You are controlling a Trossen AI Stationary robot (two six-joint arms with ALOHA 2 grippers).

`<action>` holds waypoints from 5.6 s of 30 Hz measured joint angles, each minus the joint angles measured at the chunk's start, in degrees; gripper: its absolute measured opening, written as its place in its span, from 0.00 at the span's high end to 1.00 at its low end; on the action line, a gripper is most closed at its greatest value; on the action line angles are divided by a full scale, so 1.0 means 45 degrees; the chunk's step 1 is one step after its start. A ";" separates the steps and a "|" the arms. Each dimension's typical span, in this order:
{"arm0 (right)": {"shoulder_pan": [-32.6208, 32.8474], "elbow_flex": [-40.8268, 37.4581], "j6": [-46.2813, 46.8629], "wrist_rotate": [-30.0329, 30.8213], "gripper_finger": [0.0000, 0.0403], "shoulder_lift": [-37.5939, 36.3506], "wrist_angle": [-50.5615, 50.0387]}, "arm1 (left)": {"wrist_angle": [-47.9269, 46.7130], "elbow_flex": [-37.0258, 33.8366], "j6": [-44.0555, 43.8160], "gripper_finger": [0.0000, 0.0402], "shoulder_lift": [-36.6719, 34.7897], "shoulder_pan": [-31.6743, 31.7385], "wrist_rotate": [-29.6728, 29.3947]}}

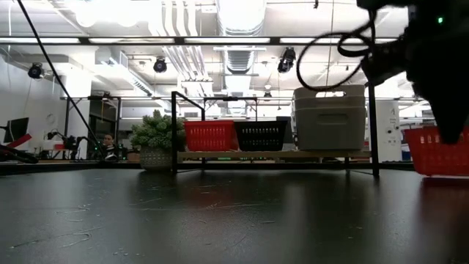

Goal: Stack baskets on shelf by color
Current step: Stack the red basket on top of the red basket on the shelf, then stack the black basket bin on the black basket bin on the shelf

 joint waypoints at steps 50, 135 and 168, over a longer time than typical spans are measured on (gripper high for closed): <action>-0.4986 0.8839 -1.5176 0.4948 0.97 0.3837 0.6647 | -0.0282 -0.0962 -0.0107 1.00 -0.0976 0.0016 0.1070; -0.1796 -0.0887 -1.3210 0.3493 0.98 -0.1949 1.2853 | -0.0150 -0.0967 -0.0131 1.00 -0.0874 0.0016 0.1104; 0.3276 0.0428 0.3334 -0.0128 0.97 -0.2696 -0.0298 | 0.0121 -0.0971 -0.0117 1.00 -0.0763 0.0026 0.1094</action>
